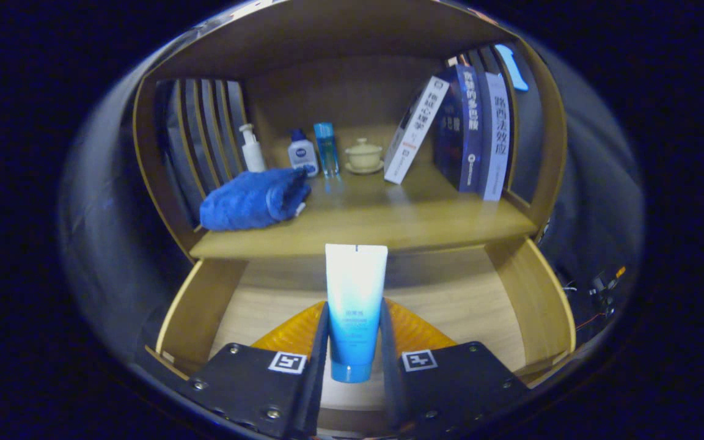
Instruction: Pull open the drawer, take out the items inside it, and place them on the countertop above the cabinet.
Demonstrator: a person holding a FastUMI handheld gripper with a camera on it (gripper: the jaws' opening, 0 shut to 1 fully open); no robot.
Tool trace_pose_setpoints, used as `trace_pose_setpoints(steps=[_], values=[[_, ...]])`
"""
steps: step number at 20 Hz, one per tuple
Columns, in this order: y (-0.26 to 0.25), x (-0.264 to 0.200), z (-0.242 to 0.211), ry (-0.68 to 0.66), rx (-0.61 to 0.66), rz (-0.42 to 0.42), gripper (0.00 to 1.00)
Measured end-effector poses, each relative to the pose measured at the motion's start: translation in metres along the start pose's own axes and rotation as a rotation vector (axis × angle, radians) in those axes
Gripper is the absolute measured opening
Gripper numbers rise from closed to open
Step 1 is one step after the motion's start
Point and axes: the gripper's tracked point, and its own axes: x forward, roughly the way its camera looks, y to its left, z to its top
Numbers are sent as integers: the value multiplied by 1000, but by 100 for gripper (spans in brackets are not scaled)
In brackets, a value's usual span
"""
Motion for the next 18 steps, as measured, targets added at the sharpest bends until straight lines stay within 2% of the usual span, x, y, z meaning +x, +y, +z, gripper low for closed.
trace_pose_setpoints(steps=[5, 9, 13, 18], values=[[12, -45, 52, -188, 1, 10, 42], [26, -59, 97, -300, 34, 39, 42], [32, -37, 123, -347, -22, 22, 42], [22, 33, 121, -314, -66, -40, 42]])
